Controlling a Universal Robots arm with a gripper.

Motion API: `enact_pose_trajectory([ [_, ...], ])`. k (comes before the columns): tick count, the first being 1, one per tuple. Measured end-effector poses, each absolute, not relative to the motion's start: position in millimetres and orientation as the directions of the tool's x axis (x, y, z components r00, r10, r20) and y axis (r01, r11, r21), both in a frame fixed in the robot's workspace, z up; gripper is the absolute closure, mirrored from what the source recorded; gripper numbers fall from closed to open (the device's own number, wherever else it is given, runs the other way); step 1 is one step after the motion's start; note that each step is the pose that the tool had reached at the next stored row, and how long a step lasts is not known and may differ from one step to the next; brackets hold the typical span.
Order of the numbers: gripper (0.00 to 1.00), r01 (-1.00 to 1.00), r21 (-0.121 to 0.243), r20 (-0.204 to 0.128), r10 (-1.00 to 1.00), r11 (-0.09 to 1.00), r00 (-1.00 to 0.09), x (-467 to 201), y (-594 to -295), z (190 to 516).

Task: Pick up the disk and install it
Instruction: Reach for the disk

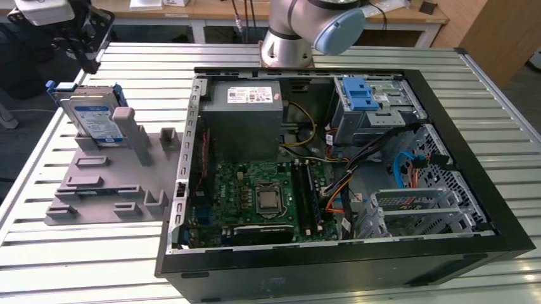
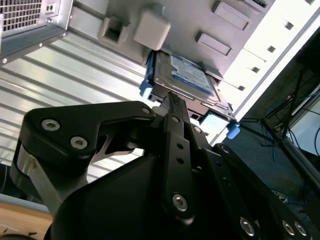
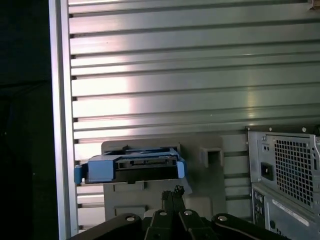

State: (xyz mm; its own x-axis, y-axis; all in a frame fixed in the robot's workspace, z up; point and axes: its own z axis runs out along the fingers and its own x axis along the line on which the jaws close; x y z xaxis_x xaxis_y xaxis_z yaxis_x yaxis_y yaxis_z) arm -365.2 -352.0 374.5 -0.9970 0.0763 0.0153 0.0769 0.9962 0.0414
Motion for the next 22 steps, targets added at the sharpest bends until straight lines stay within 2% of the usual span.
enact_pose_trajectory([
  [22, 0.89, 0.077, 0.041, 0.016, 0.076, 0.996, -0.997, -419, -352, 368],
])
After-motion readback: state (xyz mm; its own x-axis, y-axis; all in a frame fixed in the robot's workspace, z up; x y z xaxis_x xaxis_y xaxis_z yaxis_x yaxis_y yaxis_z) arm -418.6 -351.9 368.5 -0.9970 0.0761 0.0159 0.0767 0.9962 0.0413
